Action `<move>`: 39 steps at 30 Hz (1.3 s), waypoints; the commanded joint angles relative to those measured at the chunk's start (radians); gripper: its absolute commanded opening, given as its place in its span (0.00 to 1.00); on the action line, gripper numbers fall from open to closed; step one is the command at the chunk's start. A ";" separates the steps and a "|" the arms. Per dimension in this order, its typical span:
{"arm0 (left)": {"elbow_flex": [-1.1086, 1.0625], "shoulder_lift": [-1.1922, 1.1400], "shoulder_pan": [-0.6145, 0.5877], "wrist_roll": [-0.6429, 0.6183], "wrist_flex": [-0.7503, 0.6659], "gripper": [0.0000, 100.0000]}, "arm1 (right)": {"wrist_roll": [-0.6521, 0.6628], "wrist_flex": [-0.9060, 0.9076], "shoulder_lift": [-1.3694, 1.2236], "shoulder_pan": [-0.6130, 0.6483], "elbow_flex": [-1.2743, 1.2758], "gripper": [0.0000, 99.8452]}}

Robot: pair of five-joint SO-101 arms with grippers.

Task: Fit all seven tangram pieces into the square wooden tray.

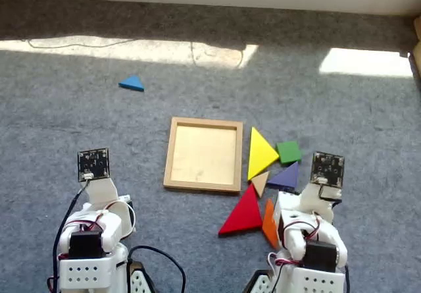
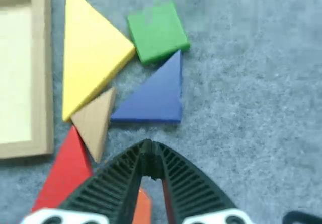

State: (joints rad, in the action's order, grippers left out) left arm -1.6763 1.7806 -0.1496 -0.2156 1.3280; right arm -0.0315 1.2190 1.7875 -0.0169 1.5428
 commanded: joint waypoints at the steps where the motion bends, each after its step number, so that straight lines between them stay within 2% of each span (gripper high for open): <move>1: -0.019 0.016 0.015 0.008 0.005 0.00 | -0.071 0.025 -0.025 0.050 -0.208 0.00; 6: -0.019 0.016 0.015 0.008 0.005 0.00 | -0.130 -0.008 -0.191 0.153 -0.352 0.00; 13: -0.019 0.016 0.015 0.008 0.005 0.00 | -0.199 -0.093 -0.631 0.271 -0.541 0.01; 15: -0.019 0.016 0.015 0.008 0.005 0.00 | -0.221 -0.114 -0.762 0.303 -0.584 0.05; 20: -0.019 0.016 0.015 0.008 0.005 0.00 | -0.333 -0.203 -1.066 0.357 -0.650 0.24; 32: -0.019 0.016 0.015 0.008 0.005 0.00 | -0.336 -0.360 -1.658 0.357 -0.935 0.26; 39: -0.019 0.016 0.015 0.008 0.005 0.00 | -0.330 -0.355 -1.870 0.274 -1.107 0.26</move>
State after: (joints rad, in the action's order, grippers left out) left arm -1.6763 1.7806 -0.1496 -0.2156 1.3280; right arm -0.3613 0.8753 -0.0537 0.2977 0.5347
